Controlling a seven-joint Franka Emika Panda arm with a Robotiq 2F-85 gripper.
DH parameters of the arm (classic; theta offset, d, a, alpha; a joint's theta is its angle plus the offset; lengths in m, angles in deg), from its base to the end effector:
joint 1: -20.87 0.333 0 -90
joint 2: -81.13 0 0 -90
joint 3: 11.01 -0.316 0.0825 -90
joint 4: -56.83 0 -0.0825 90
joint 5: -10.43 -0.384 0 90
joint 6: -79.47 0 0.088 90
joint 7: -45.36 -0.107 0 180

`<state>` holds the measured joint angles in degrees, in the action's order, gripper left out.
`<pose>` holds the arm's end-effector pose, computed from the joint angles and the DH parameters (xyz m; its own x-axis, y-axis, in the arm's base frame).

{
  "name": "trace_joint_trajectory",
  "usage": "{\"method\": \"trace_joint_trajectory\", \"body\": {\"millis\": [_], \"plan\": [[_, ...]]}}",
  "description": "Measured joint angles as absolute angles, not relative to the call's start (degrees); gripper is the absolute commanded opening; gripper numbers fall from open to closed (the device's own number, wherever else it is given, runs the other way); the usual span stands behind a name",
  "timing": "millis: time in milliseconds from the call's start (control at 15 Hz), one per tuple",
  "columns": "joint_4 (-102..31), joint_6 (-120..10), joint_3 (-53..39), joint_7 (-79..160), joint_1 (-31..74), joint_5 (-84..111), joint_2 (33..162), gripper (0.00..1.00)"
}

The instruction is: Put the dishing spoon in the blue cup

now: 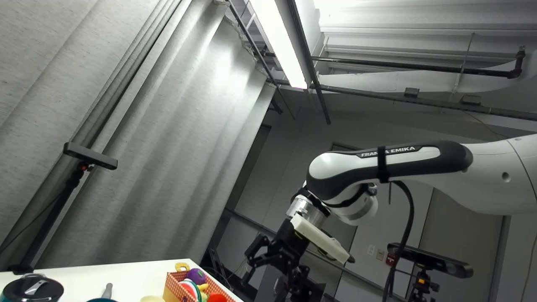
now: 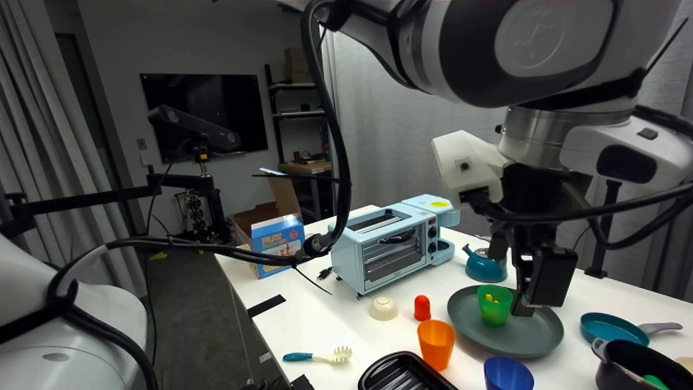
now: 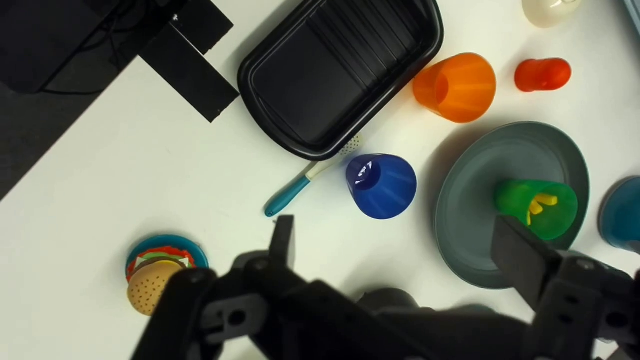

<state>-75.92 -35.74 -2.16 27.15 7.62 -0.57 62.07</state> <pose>0.4211 -0.1624 0.4750 0.7170 -0.6946 -0.0588 -0.6884 -0.6924 -0.2160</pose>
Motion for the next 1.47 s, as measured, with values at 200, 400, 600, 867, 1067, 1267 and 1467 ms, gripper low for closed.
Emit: {"method": "trace_joint_trajectory", "body": {"millis": [200, 400, 600, 867, 1067, 1267, 1467], "plan": [[-76.2, -35.8, -2.1, 25.8, 7.6, -1.1, 62.1, 1.00], [-77.1, -37.0, -2.4, 23.9, 7.7, -2.2, 62.6, 1.00], [-78.0, -39.9, -2.7, 21.7, 7.9, -4.2, 64.1, 1.00], [-78.6, -44.8, -2.8, 19.4, 8.1, -6.8, 67.6, 1.00], [-78.6, -48.0, -2.7, 17.6, 8.1, -7.9, 70.5, 1.00], [-78.5, -50.1, -2.6, 15.5, 8.1, -7.9, 72.7, 1.00], [-78.5, -51.1, -2.5, 13.3, 8.1, -7.9, 74.6, 1.00]]}}
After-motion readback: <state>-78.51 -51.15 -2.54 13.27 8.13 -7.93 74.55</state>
